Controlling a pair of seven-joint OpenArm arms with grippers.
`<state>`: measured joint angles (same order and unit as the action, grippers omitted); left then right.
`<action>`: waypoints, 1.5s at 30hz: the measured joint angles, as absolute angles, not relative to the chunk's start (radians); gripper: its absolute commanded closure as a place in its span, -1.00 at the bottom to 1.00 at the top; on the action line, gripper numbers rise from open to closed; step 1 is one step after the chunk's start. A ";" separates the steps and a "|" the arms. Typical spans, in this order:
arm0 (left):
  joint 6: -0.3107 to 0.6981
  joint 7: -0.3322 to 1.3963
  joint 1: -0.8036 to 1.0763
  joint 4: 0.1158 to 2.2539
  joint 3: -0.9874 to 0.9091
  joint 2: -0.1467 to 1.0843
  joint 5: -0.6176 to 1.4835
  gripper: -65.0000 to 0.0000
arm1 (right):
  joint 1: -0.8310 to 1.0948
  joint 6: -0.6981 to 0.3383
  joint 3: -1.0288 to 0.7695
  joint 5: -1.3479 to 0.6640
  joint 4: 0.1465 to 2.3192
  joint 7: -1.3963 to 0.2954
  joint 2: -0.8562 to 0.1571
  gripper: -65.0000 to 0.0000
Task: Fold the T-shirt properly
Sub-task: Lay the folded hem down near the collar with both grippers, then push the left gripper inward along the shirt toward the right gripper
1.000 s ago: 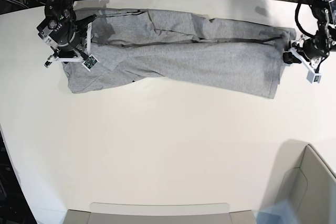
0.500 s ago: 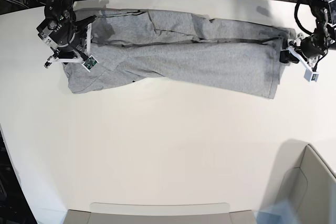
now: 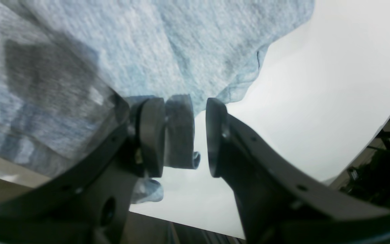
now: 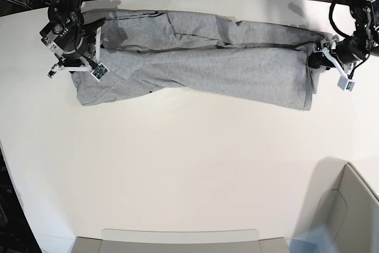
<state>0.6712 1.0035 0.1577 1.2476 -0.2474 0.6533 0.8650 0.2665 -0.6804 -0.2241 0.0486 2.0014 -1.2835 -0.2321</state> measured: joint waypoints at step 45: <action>0.671 1.287 0.179 1.586 -0.694 0.476 0.843 1.00 | 0.222 -0.680 -0.224 0.045 2.000 -1.288 -0.221 0.36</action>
